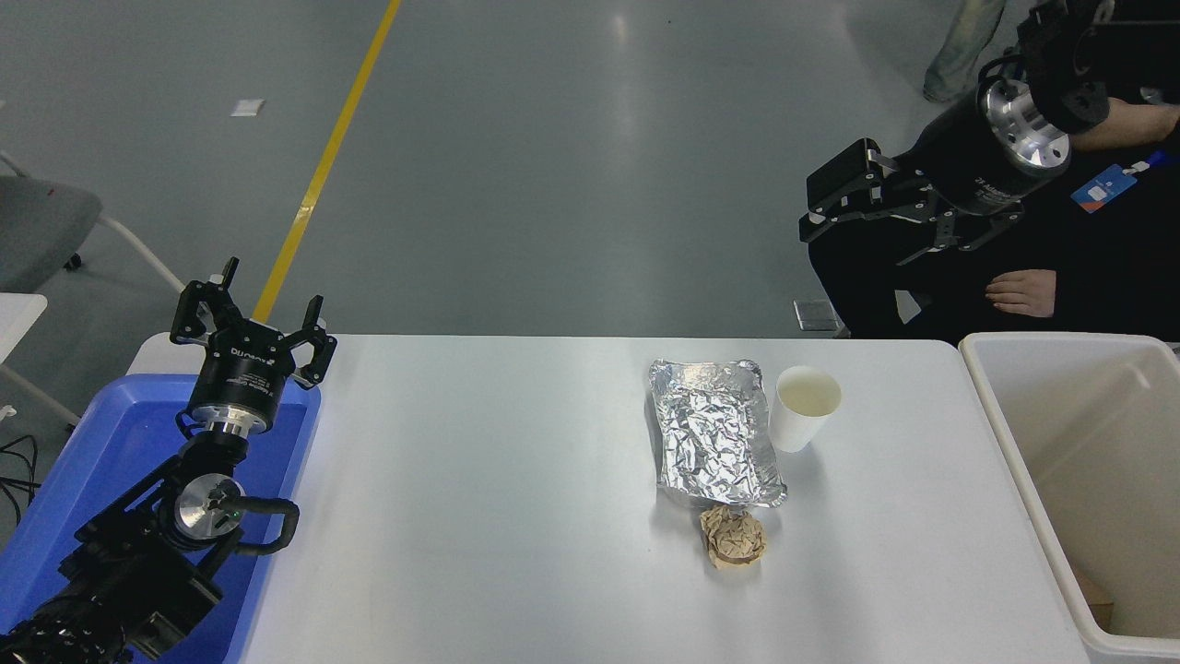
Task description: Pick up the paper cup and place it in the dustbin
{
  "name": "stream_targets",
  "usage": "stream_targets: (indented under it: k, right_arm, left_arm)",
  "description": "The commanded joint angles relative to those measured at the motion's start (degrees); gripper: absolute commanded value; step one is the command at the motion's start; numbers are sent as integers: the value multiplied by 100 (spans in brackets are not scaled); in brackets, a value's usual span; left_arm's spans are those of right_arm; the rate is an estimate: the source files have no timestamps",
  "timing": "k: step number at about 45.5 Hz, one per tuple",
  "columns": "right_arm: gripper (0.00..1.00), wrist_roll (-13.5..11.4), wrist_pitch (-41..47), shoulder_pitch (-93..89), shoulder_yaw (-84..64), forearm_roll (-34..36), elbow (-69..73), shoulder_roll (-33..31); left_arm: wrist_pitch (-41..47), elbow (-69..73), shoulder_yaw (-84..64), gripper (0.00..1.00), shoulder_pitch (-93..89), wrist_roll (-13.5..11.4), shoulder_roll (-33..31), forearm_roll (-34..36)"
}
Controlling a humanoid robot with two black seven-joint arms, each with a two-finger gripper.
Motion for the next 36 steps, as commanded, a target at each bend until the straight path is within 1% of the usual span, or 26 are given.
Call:
stream_targets:
  k: [1, 8, 17, 24, 27, 36]
  right_arm:
    - [100, -1, 15, 22, -1, -18, 70, 79]
    - [100, -1, 15, -769, 95, 26, -140, 263]
    - [100, -1, 15, -1727, 69, -18, -369, 263]
    - [100, -10, -538, -2456, 8, 17, -703, 272]
    - [100, -10, -678, -3079, 34, 70, -1255, 316]
    - [100, -19, -1267, -3898, 78, 149, -2144, 316]
  left_arm:
    - [0, 1, 0, 98, 0, 0, 0, 0]
    - [0, 1, 0, 98, 0, 0, 0, 0]
    - [0, 1, -9, 98, 0, 0, 0, 0]
    - [0, 1, -9, 98, 0, 0, 0, 0]
    - [0, 1, -9, 98, 0, 0, 0, 0]
    - [0, 1, -9, 98, 0, 0, 0, 0]
